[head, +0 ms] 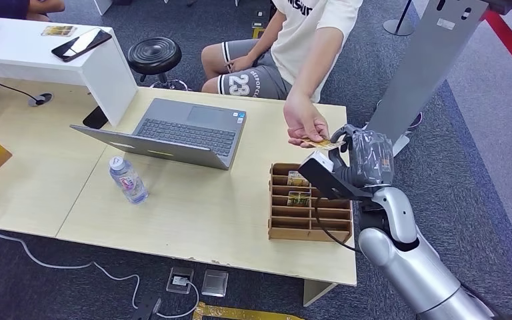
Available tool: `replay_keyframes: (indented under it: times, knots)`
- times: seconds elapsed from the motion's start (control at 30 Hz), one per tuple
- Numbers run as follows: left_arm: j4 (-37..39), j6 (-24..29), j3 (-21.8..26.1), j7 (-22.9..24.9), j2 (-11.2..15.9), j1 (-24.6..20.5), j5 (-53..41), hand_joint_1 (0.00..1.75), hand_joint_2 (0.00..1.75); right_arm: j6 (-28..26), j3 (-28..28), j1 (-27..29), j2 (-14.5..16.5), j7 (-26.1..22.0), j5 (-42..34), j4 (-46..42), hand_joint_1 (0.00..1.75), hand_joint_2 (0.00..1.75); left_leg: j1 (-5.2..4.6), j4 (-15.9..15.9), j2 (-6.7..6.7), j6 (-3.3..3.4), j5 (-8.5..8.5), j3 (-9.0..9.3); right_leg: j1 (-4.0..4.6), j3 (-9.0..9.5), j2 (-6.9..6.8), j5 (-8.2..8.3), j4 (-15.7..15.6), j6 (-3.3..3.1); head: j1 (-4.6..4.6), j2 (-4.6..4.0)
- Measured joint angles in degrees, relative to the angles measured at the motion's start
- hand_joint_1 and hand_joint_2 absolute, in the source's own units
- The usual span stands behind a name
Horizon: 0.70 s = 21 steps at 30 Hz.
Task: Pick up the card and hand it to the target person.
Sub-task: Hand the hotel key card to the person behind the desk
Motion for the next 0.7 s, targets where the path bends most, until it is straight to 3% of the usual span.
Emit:
replay_keyframes:
  times: [0.03,0.13,0.17,0.27,0.7]
  knots:
    - [0.0,0.0,-0.1,0.0,0.0,0.0,0.0,0.00,1.75,-0.1,0.1,-0.2,0.2,-0.1,0.0,0.5,1.54,1.75,0.00,0.0,0.00,0.00,0.00,0.00,0.00,0.00,0.00,0.00,0.0,0.00,0.01,0.00]
    - [0.0,0.0,-0.4,-0.1,0.0,0.0,-0.3,0.00,1.75,-0.2,0.6,-0.8,0.8,-0.4,-0.1,1.9,0.38,1.75,0.00,0.0,0.00,0.00,0.00,0.00,0.00,0.00,0.00,0.00,0.0,0.00,0.04,0.00]
    - [0.0,0.0,-0.5,-0.1,0.0,0.0,-0.4,0.00,1.31,-0.3,0.7,-1.0,1.0,-0.4,-0.1,2.3,0.00,1.75,0.00,0.0,0.00,0.00,0.00,-0.01,0.00,0.00,0.00,0.00,0.0,0.00,0.04,0.00]
    - [0.0,0.0,-0.7,-0.3,0.0,0.0,-0.5,0.00,0.00,-0.3,0.8,-1.4,1.2,-0.2,-0.6,3.4,0.00,1.75,0.00,0.0,0.01,0.00,0.00,-0.01,0.00,-0.01,0.02,0.00,0.0,0.00,0.07,0.00]
    - [0.0,0.0,-0.7,-0.1,0.0,0.1,1.6,0.00,0.00,-1.6,0.3,-0.7,0.8,0.0,-12.2,1.5,0.00,1.75,0.00,0.0,0.05,0.00,0.00,0.04,0.00,-0.03,0.04,0.00,0.0,0.00,0.05,0.00]
